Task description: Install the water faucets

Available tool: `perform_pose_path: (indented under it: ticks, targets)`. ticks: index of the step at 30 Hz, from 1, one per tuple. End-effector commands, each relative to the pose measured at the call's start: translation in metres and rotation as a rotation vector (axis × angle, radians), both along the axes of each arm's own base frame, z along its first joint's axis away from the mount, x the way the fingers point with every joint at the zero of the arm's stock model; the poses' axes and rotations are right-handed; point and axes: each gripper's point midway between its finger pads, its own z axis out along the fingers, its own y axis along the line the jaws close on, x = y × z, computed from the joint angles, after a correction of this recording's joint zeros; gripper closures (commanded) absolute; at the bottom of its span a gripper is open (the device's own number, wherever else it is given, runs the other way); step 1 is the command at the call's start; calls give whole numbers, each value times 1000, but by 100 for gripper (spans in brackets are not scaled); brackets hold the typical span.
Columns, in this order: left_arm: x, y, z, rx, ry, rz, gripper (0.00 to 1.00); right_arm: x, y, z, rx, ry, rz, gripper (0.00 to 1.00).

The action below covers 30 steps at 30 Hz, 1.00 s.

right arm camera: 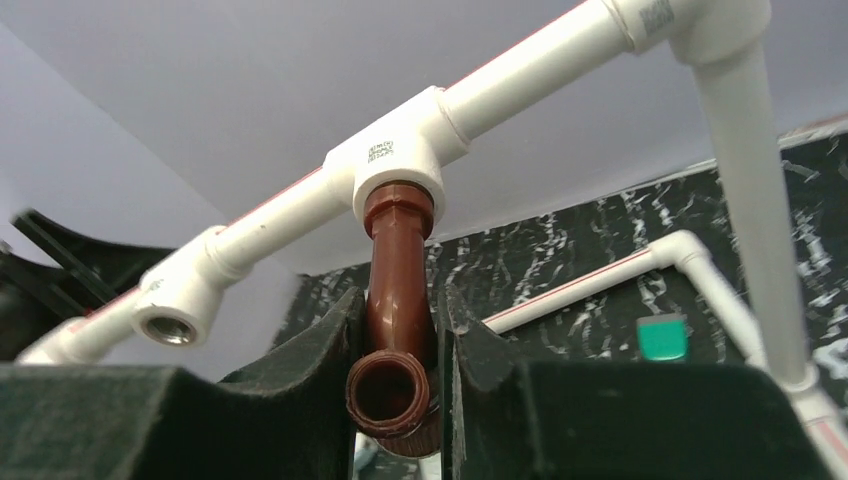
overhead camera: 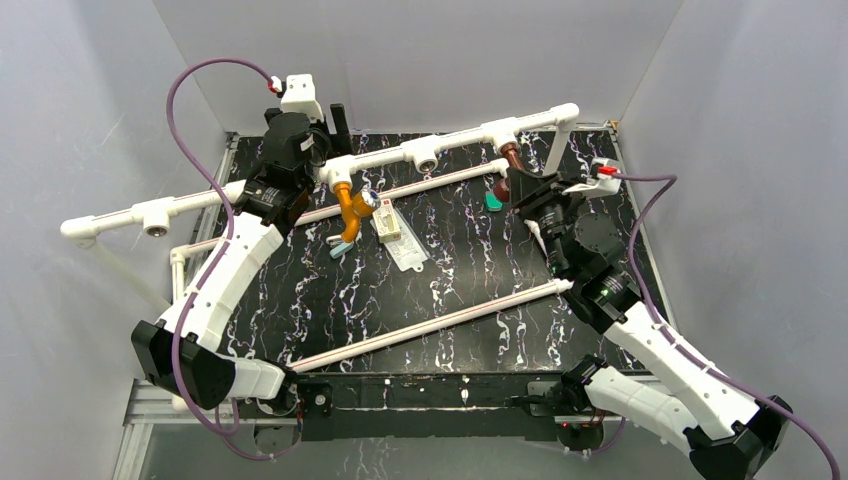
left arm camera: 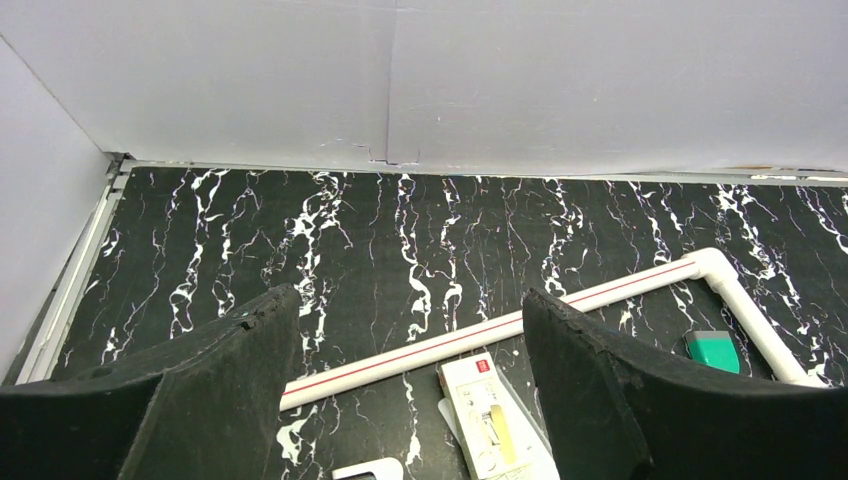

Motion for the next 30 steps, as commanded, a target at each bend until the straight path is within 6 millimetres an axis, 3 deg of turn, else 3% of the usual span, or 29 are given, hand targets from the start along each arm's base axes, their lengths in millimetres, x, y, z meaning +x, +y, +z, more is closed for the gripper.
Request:
perform_pose_path:
  ticks: [1,19,27,30]
  targets:
    - [-43,-9,-173,210,535,-86,20,-36,9,72,529,-69,194,99]
    - [-44,-10,-172,207,533,-87,20,-23,13,67,1253,157,298,99]
    - [-44,-10,-174,207,539,-90,20,-25,12,74,1255,152,305,99]
    - [-44,-10,-174,208,539,-90,20,-24,13,64,1212,182,279,78]
